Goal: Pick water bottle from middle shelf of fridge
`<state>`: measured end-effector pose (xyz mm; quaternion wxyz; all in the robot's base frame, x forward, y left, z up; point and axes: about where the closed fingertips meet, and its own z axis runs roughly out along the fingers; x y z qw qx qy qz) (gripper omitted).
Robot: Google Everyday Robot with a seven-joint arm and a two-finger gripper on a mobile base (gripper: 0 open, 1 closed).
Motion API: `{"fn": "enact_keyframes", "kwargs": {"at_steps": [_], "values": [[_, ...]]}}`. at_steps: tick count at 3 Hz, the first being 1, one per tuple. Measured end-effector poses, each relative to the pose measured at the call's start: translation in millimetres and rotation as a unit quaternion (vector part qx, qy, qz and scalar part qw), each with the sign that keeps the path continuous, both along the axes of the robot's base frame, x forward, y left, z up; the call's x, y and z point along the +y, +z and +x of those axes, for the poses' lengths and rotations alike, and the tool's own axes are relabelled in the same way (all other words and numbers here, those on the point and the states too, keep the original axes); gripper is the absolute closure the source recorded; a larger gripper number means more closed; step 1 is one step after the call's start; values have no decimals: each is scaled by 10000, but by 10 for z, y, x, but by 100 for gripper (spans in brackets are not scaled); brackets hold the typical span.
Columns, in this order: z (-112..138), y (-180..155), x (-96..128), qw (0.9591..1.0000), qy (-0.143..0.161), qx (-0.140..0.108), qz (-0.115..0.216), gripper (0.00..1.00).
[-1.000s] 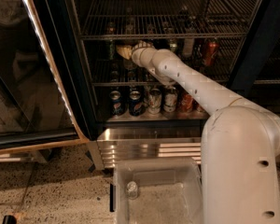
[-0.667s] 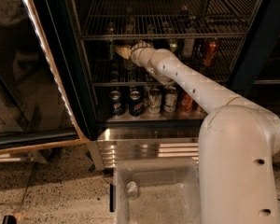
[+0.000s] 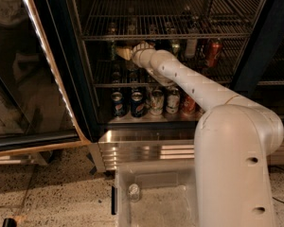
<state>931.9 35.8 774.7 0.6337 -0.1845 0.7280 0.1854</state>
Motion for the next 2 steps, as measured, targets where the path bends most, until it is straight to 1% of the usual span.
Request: {"fn": "enact_keyframes", "kwargs": {"at_steps": [1,2], "values": [[52,-39,-7,10000,-46,28,-8,34],[73,-56,-13,10000,-75,37,-4,48]]}}
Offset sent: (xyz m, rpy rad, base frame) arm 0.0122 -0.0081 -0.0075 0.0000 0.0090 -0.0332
